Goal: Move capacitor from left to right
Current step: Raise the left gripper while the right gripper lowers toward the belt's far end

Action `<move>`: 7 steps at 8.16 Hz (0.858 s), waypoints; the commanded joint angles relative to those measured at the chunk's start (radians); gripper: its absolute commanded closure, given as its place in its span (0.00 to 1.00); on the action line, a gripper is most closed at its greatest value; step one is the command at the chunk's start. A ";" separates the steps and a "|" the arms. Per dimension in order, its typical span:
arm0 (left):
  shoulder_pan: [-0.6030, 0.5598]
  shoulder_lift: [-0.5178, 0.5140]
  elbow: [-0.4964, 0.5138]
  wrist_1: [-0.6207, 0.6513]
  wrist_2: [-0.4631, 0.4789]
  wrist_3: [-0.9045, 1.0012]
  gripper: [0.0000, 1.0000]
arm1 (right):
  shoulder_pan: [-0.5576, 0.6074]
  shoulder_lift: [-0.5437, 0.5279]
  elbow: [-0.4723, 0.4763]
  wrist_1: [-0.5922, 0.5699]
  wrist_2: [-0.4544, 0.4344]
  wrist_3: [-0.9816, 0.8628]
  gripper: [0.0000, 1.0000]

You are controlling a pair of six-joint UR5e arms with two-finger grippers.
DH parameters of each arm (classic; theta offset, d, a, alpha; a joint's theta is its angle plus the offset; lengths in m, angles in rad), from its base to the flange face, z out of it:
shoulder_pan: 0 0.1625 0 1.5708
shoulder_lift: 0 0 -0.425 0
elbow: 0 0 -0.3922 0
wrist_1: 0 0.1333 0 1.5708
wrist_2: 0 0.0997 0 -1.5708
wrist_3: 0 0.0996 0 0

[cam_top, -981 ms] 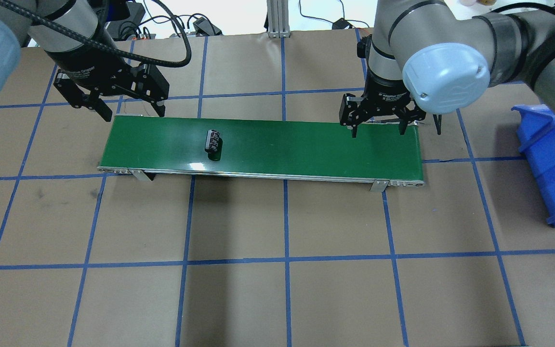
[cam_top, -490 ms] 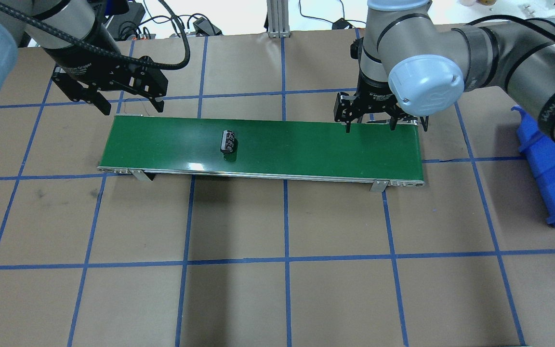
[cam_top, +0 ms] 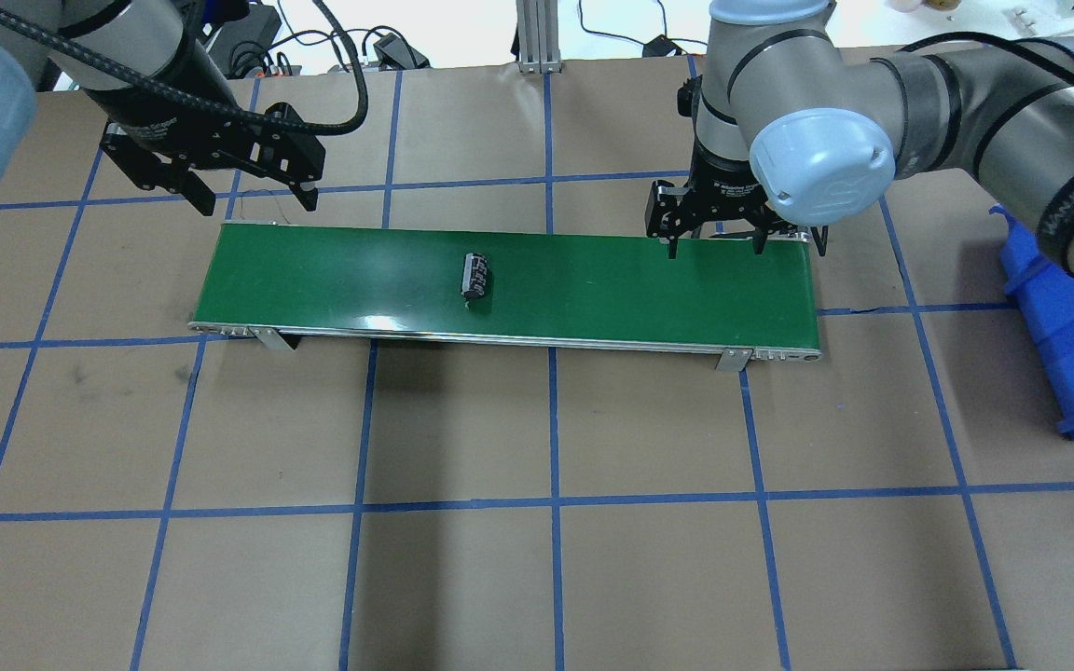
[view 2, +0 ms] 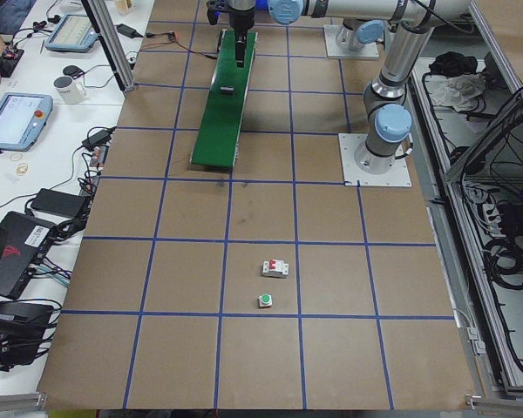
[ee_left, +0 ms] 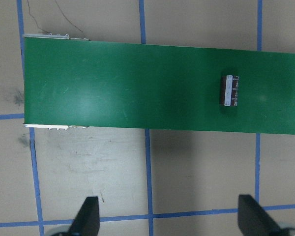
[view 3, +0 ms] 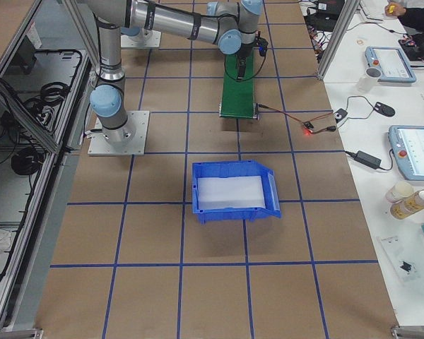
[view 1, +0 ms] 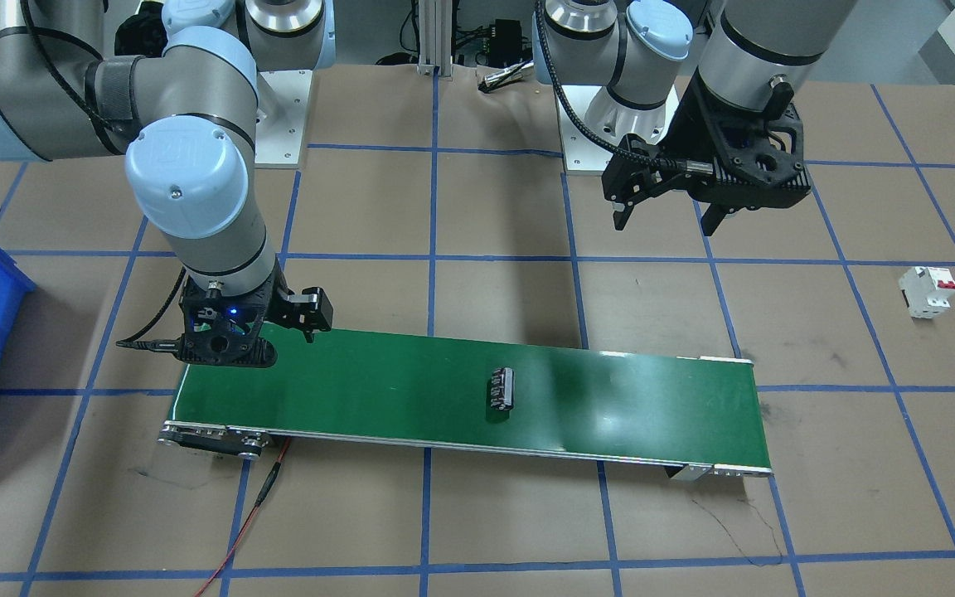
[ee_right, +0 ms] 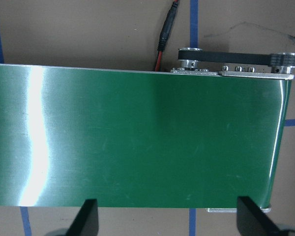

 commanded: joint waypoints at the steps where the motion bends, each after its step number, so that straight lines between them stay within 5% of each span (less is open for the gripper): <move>1: 0.000 0.000 0.000 0.003 0.000 -0.001 0.00 | 0.000 0.007 0.014 -0.009 0.022 0.007 0.00; 4: 0.000 -0.001 0.000 0.006 -0.002 -0.001 0.00 | -0.006 0.021 0.121 -0.211 0.160 -0.006 0.00; 7: 0.000 -0.003 0.000 0.006 -0.002 0.001 0.00 | -0.116 0.026 0.182 -0.254 0.283 -0.096 0.00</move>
